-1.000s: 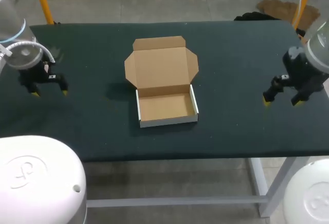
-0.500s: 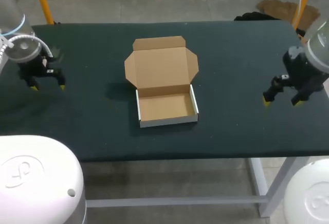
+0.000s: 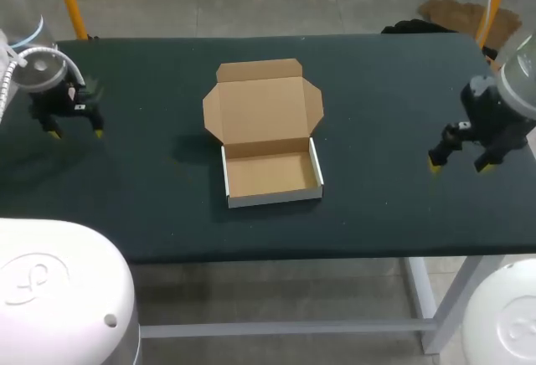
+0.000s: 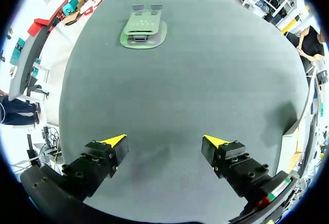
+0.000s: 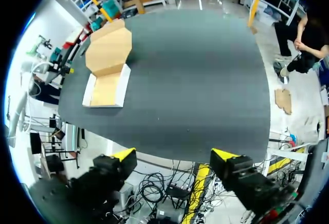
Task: Assemble the packaging by folding the flat box into shape, placing the metal phone stand inside, and closing the box properly
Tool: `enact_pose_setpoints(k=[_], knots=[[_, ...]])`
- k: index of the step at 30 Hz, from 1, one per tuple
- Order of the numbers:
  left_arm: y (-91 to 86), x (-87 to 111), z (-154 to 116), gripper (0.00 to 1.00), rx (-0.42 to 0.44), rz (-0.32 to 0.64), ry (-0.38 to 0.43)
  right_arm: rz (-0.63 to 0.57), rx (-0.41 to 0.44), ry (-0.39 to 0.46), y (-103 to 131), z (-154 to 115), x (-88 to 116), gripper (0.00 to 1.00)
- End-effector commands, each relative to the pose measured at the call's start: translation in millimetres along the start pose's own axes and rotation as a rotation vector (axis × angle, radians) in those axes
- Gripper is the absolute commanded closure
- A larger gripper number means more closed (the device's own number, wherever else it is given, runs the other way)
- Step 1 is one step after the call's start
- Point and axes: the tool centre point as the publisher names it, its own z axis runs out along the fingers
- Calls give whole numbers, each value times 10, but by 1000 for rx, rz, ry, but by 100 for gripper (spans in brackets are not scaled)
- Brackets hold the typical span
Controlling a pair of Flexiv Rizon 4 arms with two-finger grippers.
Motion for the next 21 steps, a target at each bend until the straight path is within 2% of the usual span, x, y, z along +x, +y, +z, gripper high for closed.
enact_pose_setpoints(k=[1,21], knots=[[-109,-66,63,0,-14,-2,6,1,4,-4,3,-11,4,0],[-353,-264,177,0,-21,10,-1,1,4,-4,3,-11,4,0]])
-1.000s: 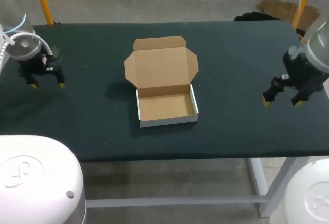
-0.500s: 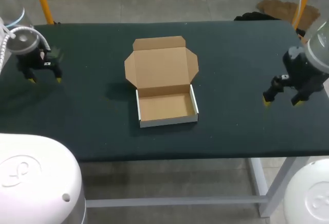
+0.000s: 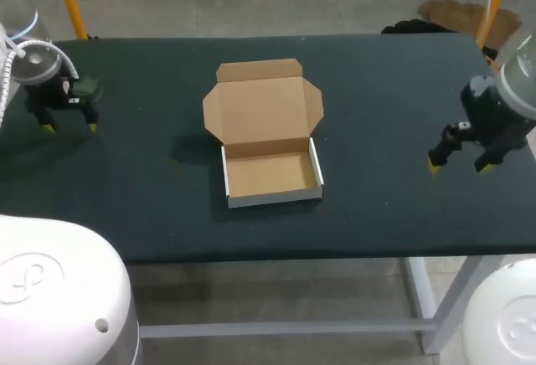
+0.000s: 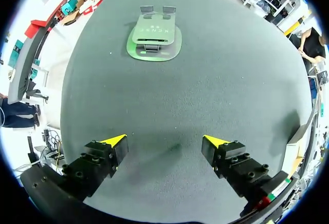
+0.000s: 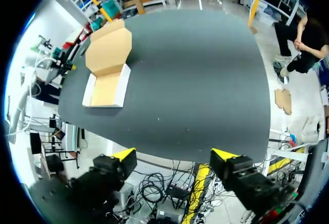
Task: Assemble the packaging by folding the flat box into shape, placing the metal phone stand inside, and closing the box properly
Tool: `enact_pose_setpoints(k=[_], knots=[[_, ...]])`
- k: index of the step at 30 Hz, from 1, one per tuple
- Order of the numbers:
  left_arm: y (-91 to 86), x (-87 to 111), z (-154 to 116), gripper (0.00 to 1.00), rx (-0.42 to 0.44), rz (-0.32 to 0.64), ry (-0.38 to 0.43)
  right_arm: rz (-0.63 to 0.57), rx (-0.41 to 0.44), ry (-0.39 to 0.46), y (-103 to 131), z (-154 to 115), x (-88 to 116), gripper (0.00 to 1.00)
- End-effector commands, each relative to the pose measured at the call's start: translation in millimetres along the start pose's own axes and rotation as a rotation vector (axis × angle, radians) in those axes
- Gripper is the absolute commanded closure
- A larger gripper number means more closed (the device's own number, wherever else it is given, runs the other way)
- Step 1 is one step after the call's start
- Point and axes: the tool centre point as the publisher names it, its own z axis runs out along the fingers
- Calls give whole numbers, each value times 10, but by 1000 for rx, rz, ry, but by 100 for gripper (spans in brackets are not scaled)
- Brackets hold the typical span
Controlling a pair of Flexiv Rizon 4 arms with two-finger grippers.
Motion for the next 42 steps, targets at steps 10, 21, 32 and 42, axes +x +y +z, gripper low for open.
enact_pose_setpoints(k=[10,21,32,42], knots=[[-190,-61,54,0,-19,25,2,1,4,-3,1,-17,4,0],[-336,-89,152,0,-22,43,-4,1,4,-3,1,-17,4,0],[-500,-150,215,0,-21,49,-10,1,4,-3,1,-17,4,0],[-629,-191,253,0,-22,56,-15,1,4,-3,1,-17,4,0]])
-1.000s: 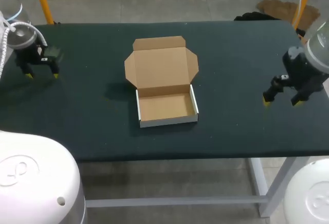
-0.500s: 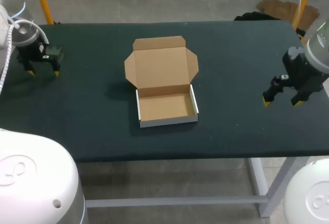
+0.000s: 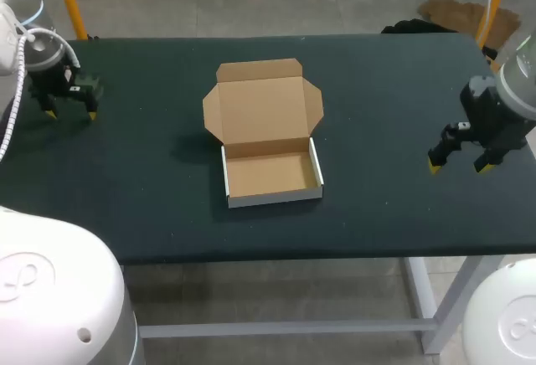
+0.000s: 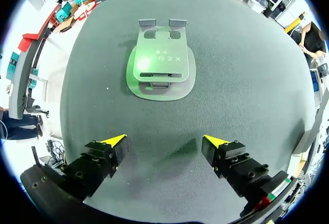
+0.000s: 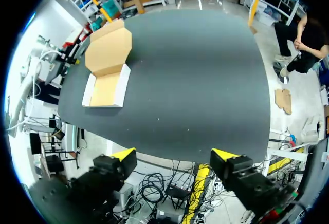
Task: Assemble the packaging by folding the flat box into shape, placing the metal phone stand inside, and closing the box properly
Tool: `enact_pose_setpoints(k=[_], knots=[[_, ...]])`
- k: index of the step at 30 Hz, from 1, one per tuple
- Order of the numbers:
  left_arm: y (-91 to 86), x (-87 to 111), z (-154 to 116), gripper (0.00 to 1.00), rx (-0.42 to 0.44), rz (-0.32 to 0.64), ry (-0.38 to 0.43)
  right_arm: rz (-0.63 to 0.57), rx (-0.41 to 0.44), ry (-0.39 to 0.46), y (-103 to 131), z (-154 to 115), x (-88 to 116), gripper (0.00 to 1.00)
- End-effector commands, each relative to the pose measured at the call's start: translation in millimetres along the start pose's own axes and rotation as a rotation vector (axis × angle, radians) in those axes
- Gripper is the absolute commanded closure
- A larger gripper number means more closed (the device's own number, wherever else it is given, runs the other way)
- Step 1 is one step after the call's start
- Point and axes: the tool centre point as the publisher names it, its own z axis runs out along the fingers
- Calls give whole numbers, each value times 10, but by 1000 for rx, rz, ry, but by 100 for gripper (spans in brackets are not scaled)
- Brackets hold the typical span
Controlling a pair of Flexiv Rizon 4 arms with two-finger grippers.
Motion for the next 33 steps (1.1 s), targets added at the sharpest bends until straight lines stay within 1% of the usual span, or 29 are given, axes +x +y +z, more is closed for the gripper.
enact_pose_setpoints(k=[1,11,12,33], knots=[[-99,-23,30,0,-13,0,0,0,5,-2,-1,-23,2,0],[-217,-45,57,0,-19,9,-4,0,5,-2,-1,-23,2,0],[-233,-50,56,0,-25,14,9,0,5,-2,-1,-23,2,0],[-452,-78,71,0,-27,32,-1,0,5,-2,-1,-23,2,0]])
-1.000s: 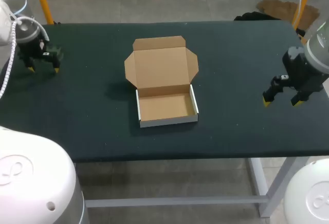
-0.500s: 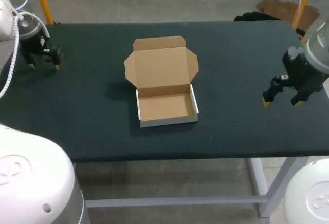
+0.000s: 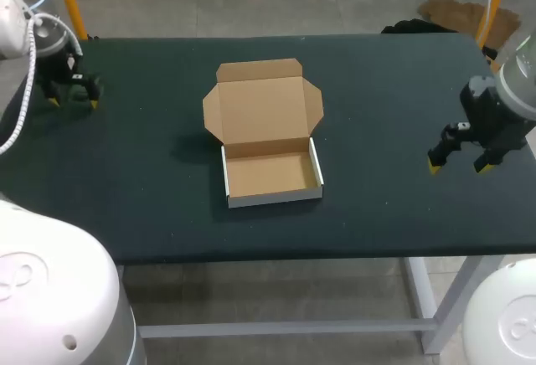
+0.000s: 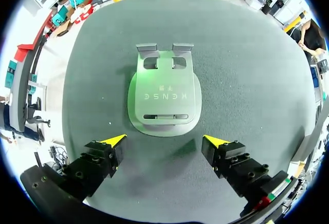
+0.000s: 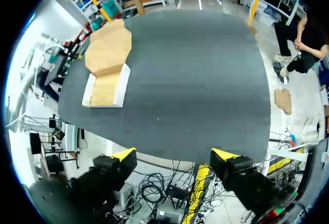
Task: Assemble the packaging by folding the flat box into shape, placing the metal phone stand inside, and closing the box properly
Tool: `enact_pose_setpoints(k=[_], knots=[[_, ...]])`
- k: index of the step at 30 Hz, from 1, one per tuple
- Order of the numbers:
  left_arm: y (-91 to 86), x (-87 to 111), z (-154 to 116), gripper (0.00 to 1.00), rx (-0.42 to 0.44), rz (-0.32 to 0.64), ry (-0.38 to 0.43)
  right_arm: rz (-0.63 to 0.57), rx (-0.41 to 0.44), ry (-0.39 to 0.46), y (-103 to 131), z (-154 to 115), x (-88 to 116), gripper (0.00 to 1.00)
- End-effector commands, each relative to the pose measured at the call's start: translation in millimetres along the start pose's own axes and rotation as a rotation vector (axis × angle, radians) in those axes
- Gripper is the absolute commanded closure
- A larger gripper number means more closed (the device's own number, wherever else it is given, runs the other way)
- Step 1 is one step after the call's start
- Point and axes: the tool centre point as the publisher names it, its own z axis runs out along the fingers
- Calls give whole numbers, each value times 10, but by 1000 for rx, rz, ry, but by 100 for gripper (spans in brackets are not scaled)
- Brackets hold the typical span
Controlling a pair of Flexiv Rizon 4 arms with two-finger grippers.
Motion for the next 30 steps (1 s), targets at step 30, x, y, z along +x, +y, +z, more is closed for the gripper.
enact_pose_setpoints(k=[30], knots=[[-310,-23,100,0,-22,19,8,0,5,-1,-2,-27,1,0]])
